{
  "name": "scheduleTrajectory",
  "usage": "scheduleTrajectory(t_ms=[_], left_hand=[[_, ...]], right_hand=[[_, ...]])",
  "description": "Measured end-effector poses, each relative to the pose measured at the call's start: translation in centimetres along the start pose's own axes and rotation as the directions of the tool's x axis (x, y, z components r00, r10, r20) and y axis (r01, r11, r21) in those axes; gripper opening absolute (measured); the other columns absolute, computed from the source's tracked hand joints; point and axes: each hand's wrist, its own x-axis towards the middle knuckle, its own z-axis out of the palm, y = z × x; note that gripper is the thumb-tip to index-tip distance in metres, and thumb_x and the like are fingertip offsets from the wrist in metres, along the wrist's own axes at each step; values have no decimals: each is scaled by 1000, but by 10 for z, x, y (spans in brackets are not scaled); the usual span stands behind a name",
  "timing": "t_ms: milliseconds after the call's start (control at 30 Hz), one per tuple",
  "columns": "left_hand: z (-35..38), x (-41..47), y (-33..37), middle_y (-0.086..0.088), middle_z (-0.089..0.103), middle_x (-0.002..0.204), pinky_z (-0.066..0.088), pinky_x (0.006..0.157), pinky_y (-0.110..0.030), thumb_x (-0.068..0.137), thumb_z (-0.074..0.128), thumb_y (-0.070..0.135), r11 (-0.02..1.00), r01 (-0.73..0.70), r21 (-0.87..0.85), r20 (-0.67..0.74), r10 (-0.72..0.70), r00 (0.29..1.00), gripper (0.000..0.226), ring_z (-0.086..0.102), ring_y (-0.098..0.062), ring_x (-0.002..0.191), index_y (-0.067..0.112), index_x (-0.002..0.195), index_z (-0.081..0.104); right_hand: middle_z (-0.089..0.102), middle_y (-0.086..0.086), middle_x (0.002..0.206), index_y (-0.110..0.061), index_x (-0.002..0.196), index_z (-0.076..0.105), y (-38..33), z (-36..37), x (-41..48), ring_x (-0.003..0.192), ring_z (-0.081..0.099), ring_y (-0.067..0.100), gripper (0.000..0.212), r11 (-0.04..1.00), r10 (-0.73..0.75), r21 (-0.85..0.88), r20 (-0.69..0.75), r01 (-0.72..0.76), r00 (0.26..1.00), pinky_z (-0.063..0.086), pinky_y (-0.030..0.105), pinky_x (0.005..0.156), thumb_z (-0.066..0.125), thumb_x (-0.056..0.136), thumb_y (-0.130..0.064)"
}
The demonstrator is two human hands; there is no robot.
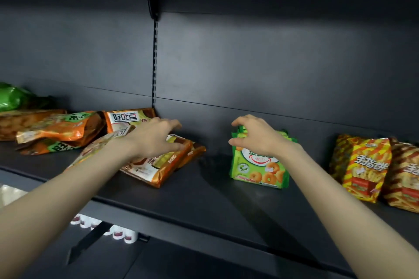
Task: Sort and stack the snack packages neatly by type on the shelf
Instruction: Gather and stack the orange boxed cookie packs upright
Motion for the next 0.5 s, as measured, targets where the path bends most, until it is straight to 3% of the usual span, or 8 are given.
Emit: scheduleTrajectory(t_ms=[200, 500], left_hand=[[-12, -30, -67, -2, 58, 128, 44, 96, -38, 85, 60, 48, 1000, 3, -3, 7, -3, 1000, 56, 50, -22, 118, 20, 132, 48], [-9, -56, -154, -3, 43, 146, 39, 106, -43, 84, 56, 56, 999, -13, -47, 79, 17, 997, 69, 40, -23, 133, 18, 140, 40]], right_hand=[[42, 8, 141, -16, 135, 47, -62, 36, 22, 132, 36, 25, 54, 998, -2, 67, 23, 0, 1000, 32, 31, 103, 64, 88, -34], [47, 8, 132, -14, 132, 50, -137, 92, 40, 121, 45, 23, 50, 985, 110, 129, 39, -114, 993, 39, 32, 95, 64, 88, -33]])
